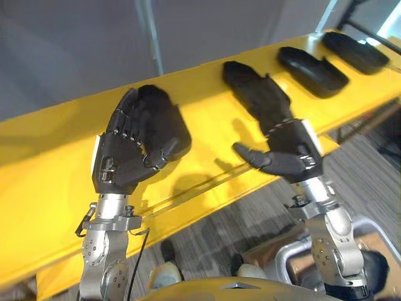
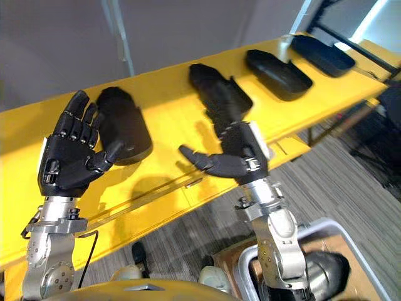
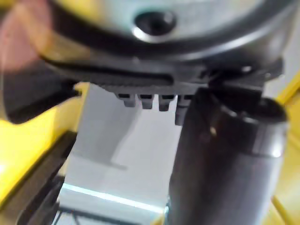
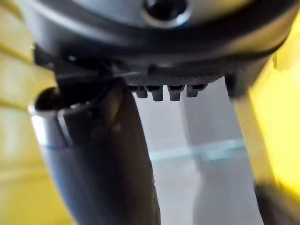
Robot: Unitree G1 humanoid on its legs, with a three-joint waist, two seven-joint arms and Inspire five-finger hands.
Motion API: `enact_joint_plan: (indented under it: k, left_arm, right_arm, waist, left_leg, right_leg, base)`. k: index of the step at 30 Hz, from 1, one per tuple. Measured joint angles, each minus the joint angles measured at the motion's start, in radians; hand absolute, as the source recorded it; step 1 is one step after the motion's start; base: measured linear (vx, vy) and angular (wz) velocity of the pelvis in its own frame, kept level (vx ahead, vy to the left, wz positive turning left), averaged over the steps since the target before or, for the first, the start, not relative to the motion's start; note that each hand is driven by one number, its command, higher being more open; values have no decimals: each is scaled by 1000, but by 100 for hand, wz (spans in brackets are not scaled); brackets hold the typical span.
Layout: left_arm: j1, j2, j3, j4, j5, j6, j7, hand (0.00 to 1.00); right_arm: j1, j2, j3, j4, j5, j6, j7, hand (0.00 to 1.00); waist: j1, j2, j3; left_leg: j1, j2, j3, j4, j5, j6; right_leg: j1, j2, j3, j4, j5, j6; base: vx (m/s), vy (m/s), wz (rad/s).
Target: Walk over and take three plastic housings, then place them on the shelf
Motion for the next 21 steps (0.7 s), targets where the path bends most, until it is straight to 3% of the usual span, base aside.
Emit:
enact_joint_plan:
  k: [1, 3, 6, 9, 11, 13, 15, 17, 21]
  left_arm:
    - [-4, -2, -31, 0, 0, 0, 0, 100]
    - [-8, -3, -87, 0, 4, 0, 10, 100]
    - [-16, -7, -175, 0, 4, -1, 50, 100]
    - [-32, -11, -249, -1, 7, 0, 91, 100]
    - [-33, -15, -263, -2, 8, 0, 108, 100]
    - [-29, -15, -249, -11, 8, 2, 141, 100]
    - [-15, -9, -181, -32, 9, 12, 186, 100]
    - [2, -6, -135, -60, 9, 21, 202, 100]
    - [7, -1, -105, -92, 9, 17, 205, 100]
  right_arm:
    - [31, 33, -57, 0, -32, 0, -80, 100]
    - [110, 80, -123, -1, -30, 0, -155, 100]
    - [280, 147, -171, -36, 17, -2, -199, 100]
    - [431, 216, -152, -110, 50, -25, -200, 100]
    - [448, 227, -110, -133, 53, -37, -195, 100]
    - [412, 216, -37, -134, 48, -48, -181, 100]
    - [292, 147, 67, -112, 45, -49, -155, 100]
    - [181, 81, 125, -67, 42, -51, -154, 100]
    - [69, 75, 156, 2, -6, -51, -225, 100]
  waist:
    - [-10, -1, -8]
    - [-34, 1, -31]
    - [-92, 10, -56]
    - [-142, 31, -66]
    - [-142, 38, -73]
    - [-112, 39, -76]
    - [-37, 38, -75]
    - [-3, 51, -77]
    - [40, 55, -76]
  left_leg:
    - [27, 8, 55, -3, -14, -8]
    - [63, 22, 124, -3, -39, -23]
    - [125, 41, 219, -3, -62, -49]
    - [137, 67, 235, -3, -65, -57]
    - [123, 66, 186, 2, -67, -61]
    - [78, 42, -7, 45, -123, -69]
    - [-2, -6, -268, 204, -256, -49]
    - [-51, -7, -332, 312, -321, -39]
    - [-106, -7, -354, 393, -357, -31]
  right_leg:
    - [0, 7, 52, -15, 15, 2]
    - [3, 17, 107, -39, 30, 1]
    - [13, 34, 165, -52, 28, 7]
    - [7, 61, 175, -53, 24, 3]
    - [-15, 78, 186, -51, 22, 0]
    - [-45, 99, 233, -41, 22, -4]
    - [-75, 125, 319, -21, 29, -28]
    - [-93, 143, 338, 1, 39, -43]
    - [-110, 141, 326, 11, 47, -35]
  base:
    - [12, 10, -116]
    - [11, -4, -105]
    - [20, -20, -94]
    - [10, -69, -38]
    - [-3, -87, -17]
    - [14, -61, -42]
    - [34, 11, -87]
    - [0, 26, -48]
    - [4, 63, 6]
